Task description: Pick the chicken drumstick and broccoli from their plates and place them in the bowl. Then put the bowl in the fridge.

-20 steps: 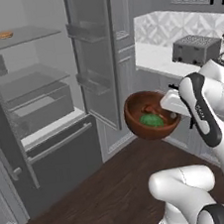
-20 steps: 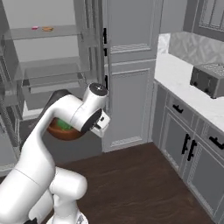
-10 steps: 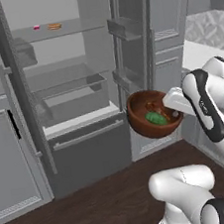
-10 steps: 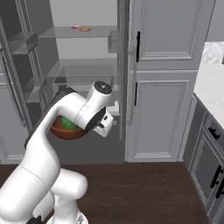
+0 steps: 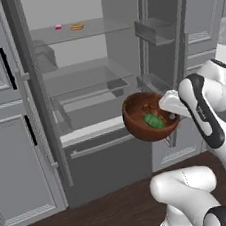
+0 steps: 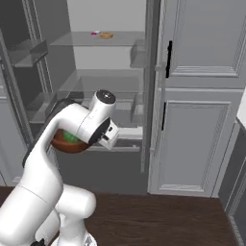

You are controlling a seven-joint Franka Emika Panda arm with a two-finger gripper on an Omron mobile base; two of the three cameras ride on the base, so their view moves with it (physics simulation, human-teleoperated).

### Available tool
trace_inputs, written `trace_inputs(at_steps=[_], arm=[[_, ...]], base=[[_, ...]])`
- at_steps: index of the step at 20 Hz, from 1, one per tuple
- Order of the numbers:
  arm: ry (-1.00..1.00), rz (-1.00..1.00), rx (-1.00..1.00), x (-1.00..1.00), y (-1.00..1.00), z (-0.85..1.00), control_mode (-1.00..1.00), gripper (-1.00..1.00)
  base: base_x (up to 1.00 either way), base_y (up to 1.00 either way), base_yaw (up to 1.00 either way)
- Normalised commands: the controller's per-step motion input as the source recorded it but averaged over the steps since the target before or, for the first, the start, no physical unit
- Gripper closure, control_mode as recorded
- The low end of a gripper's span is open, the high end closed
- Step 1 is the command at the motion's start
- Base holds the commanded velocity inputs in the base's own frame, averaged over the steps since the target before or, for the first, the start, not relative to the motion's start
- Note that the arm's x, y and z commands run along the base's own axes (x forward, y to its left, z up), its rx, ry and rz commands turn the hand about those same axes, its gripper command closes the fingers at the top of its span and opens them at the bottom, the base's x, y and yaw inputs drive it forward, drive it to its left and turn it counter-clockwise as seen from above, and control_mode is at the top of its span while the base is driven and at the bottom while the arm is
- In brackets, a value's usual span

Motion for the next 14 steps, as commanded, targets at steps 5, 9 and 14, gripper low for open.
trace_inputs(at_steps=[5, 9, 14], arm=[[0.00, 0.00, 0.00, 0.00, 0.00, 0.00, 1.00, 1.00], [0.00, 0.00, 0.00, 0.00, 0.00, 0.00, 1.00, 1.00], [0.00, 0.00, 0.00, 0.00, 0.00, 0.00, 1.00, 1.00]], base=[[0.64, 0.35, 0.02], [0.68, 0.07, 0.02], [0.94, 0.31, 0.00]])
